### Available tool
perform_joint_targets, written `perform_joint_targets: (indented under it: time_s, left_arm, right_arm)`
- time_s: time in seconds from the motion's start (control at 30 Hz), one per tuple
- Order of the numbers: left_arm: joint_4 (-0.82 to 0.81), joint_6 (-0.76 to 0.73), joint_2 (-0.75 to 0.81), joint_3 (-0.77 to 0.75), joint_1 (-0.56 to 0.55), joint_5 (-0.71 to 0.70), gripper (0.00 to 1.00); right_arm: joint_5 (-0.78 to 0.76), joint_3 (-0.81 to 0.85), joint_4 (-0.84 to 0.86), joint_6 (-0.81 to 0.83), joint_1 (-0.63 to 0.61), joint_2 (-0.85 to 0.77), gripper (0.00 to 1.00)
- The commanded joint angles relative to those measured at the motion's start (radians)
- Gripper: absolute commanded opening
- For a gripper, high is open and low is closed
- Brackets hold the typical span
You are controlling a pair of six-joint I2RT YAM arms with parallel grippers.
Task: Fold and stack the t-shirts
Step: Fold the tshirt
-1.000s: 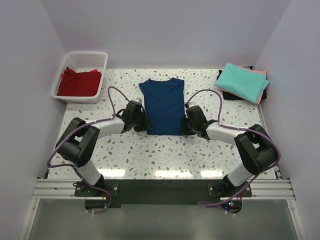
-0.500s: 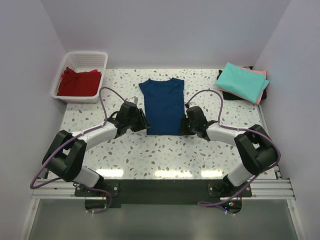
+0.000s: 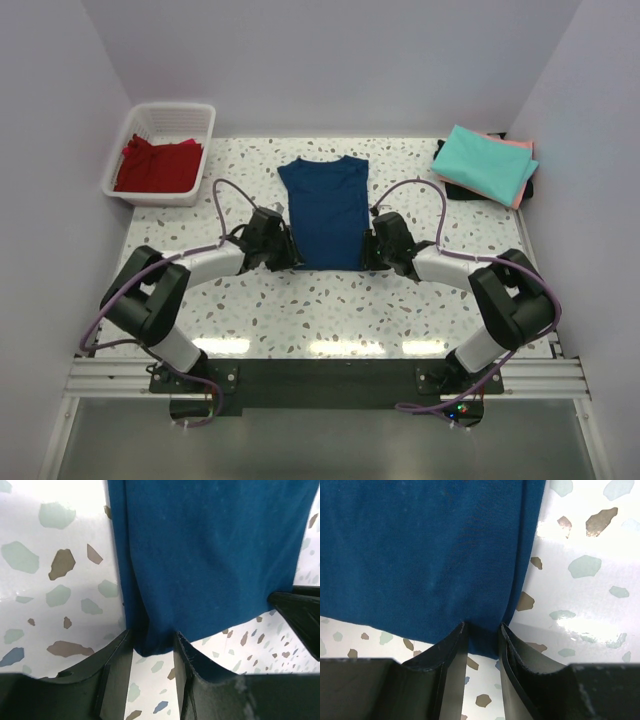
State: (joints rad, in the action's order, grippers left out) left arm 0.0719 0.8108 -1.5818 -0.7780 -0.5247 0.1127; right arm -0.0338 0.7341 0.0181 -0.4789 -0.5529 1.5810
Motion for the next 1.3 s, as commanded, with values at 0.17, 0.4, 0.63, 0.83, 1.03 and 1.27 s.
perform_joint_targets:
  time_s: [0.17,0.4,0.63,0.83,1.03,1.27]
  left_arm:
    - [-0.041,-0.001,-0.069,-0.046,-0.024,-0.004,0.34]
    - [-0.008,-0.004,-0.044,-0.027,-0.040,-0.059,0.00]
    - [0.081,0.030,0.081,0.049,-0.153,-0.194,0.00]
    - [0.147,0.158,0.225,0.169,-0.265,-0.289,0.00]
    - [0.334,0.365,0.423,0.203,-0.470,-0.487,0.00]
    - [0.528,0.521,0.490,0.128,-0.629,-0.683,0.00]
  right_arm:
    - [0.018,-0.032,0.008,-0.017,0.002,0.019,0.17]
    - [0.026,-0.064,-0.001,-0.021,-0.001,-0.019,0.00]
    - [0.023,-0.160,-0.036,-0.056,-0.076,-0.142,0.00]
    - [-0.092,-0.237,-0.125,-0.134,-0.251,-0.318,0.00]
    - [-0.192,-0.288,-0.297,-0.220,-0.357,-0.577,0.00]
    - [-0.279,-0.210,-0.510,-0.188,-0.366,-0.799,0.00]
